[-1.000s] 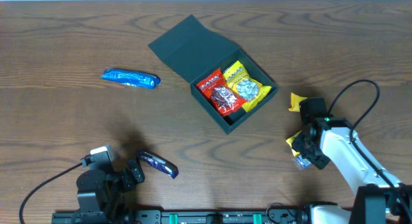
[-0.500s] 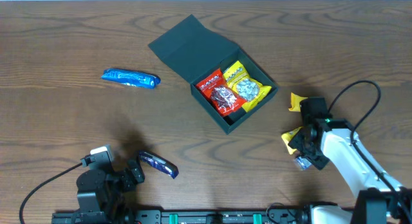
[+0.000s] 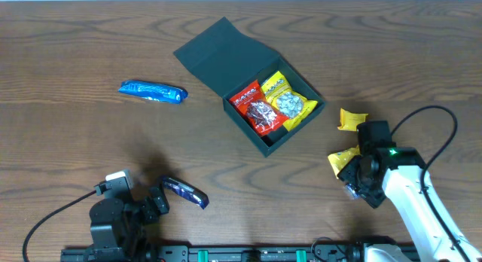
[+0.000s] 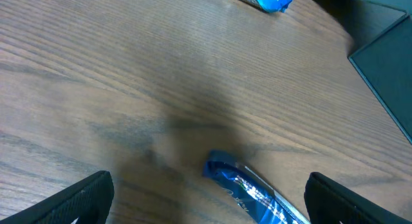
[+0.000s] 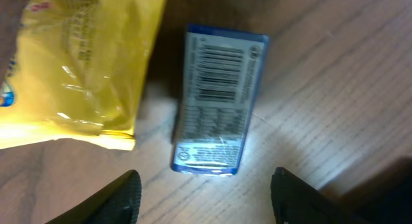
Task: Pack container
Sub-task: 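Lower the right gripper onto the clear blue-capped candy tin, then close the right gripper on the candy tin and lift it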
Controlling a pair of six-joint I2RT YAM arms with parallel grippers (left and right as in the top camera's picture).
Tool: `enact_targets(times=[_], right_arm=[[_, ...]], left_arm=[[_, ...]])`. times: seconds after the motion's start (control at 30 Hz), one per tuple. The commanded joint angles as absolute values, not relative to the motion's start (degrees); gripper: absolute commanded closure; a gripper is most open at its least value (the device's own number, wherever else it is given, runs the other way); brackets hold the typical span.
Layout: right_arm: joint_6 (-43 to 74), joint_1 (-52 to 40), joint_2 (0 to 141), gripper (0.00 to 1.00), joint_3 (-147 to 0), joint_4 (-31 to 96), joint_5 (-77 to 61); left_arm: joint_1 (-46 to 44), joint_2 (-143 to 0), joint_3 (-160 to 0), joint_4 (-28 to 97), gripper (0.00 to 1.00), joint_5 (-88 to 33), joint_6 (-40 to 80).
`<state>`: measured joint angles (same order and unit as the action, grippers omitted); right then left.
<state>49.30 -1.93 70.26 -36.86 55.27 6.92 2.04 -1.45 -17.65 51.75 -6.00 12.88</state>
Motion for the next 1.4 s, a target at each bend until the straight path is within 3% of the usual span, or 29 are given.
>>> enact_targets(times=[0.0,0.1,0.3,0.43,1.1,1.37], right_arm=[[52.1,-1.6,67.8,0.30,-37.8,54.1,8.6],[50.9,-1.5,65.1,0.24,-37.8,52.5,9.2],[49.1,0.7,63.5,0.22,-36.5,52.1,9.9],[45.3,3.4,61.3,0.12,-32.5,48.7,8.3],[44.4,10.9,58.8,0.18,-25.4,42.3,2.7],[42.3,10.9,64.9,0.17,-25.4,37.4,-0.3]], left_arm=[[2.2,-1.4,-16.8,55.2,0.05,-5.8,12.4],[2.2,-1.4,-16.8,55.2,0.04,-5.8,12.4],[2.2,-1.4,-16.8,55.2,0.04,-5.8,12.4],[2.2,-1.4,-16.8,55.2,0.05,-5.8,12.4],[2.2,-1.4,-16.8,55.2,0.05,-5.8,12.4],[2.2,-1.4,-16.8,55.2,0.05,-5.8,12.4]])
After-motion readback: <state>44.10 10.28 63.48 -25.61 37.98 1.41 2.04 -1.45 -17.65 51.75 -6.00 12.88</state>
